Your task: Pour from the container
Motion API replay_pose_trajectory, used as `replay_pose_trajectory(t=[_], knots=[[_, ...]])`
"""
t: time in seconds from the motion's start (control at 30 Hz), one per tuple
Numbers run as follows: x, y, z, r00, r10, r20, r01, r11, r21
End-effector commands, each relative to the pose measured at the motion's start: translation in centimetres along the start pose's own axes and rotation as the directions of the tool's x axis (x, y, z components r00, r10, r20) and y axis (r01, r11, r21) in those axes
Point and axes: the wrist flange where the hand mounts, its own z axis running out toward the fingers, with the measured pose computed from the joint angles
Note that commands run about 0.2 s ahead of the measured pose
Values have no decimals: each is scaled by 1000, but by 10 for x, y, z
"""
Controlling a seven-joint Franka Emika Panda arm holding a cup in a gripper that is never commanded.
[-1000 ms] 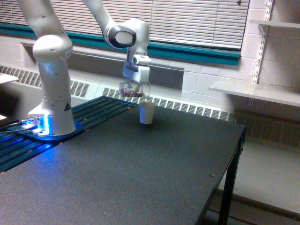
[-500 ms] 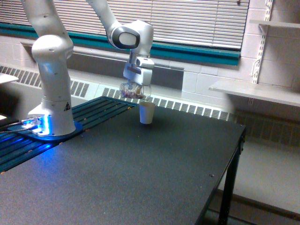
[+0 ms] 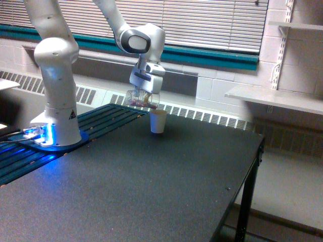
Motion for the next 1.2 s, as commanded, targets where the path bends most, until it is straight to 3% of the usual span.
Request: replay_pose_trajectory(t=[0.03, 1.2], knots=[[4, 4, -3, 1000, -9, 0, 9, 1000, -3], [5, 7, 2, 998, -43, 40, 44, 999, -22]])
